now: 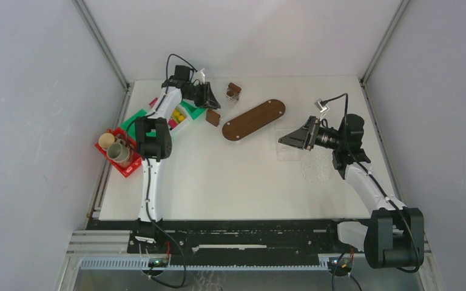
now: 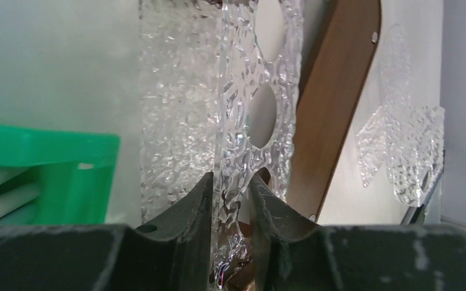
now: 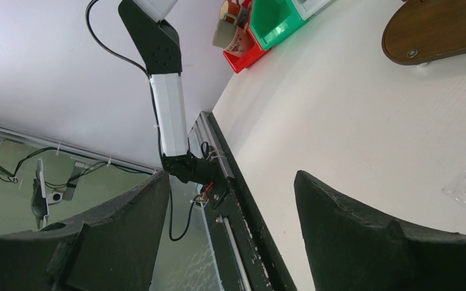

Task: Prepare toiletry sets of a toothbrush and toothpaste on the tray
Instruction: Place the toothpaste holder at the center of the board.

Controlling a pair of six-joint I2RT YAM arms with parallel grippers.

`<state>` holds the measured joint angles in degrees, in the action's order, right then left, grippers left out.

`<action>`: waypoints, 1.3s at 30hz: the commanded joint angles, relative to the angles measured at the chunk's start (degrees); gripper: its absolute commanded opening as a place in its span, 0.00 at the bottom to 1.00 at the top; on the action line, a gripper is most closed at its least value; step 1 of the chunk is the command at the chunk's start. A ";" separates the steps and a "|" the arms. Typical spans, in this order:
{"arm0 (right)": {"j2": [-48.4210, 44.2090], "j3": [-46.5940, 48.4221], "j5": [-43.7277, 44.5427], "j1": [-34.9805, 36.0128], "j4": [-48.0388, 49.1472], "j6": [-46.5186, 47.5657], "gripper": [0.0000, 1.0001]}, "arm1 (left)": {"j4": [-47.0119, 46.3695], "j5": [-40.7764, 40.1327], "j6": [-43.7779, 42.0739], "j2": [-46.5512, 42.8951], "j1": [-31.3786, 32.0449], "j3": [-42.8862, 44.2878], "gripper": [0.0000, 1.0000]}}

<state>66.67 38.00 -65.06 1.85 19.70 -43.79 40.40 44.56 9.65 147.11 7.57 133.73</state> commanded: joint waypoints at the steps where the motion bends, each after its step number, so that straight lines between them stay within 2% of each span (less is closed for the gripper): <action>1: 0.03 2.53 -0.60 -0.11 1.22 1.21 0.83 | 0.29 -3.98 -0.23 -4.45 -0.60 2.34 0.32; 3: 0.03 2.56 -0.68 -0.15 1.21 1.21 0.83 | 0.29 -5.20 -0.18 -5.32 -0.56 2.00 0.36; 12: 0.13 2.52 -0.72 0.00 1.29 1.43 0.83 | 0.84 -13.65 -1.62 -11.21 -0.12 0.58 0.42; 19: -0.05 2.56 -0.69 0.22 1.19 1.84 0.83 | 0.81 -23.38 -5.82 -16.89 2.95 -2.46 0.45; 24: -0.13 2.52 -0.76 0.38 1.13 2.20 0.83 | 0.21 -30.84 -8.41 -19.39 6.63 -5.37 0.57; 30: 0.06 2.52 -0.71 0.46 1.00 2.57 0.83 | 1.05 -38.54 -7.79 -18.08 9.96 -5.85 0.60; 39: 0.32 2.97 -0.53 0.71 -0.28 3.61 0.83 | 2.00 -40.21 -7.17 -13.44 11.20 -3.71 0.61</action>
<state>66.74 38.13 -65.08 2.09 19.03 -42.06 42.15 6.57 2.96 131.26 19.20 128.66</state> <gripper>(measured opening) 0.829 0.605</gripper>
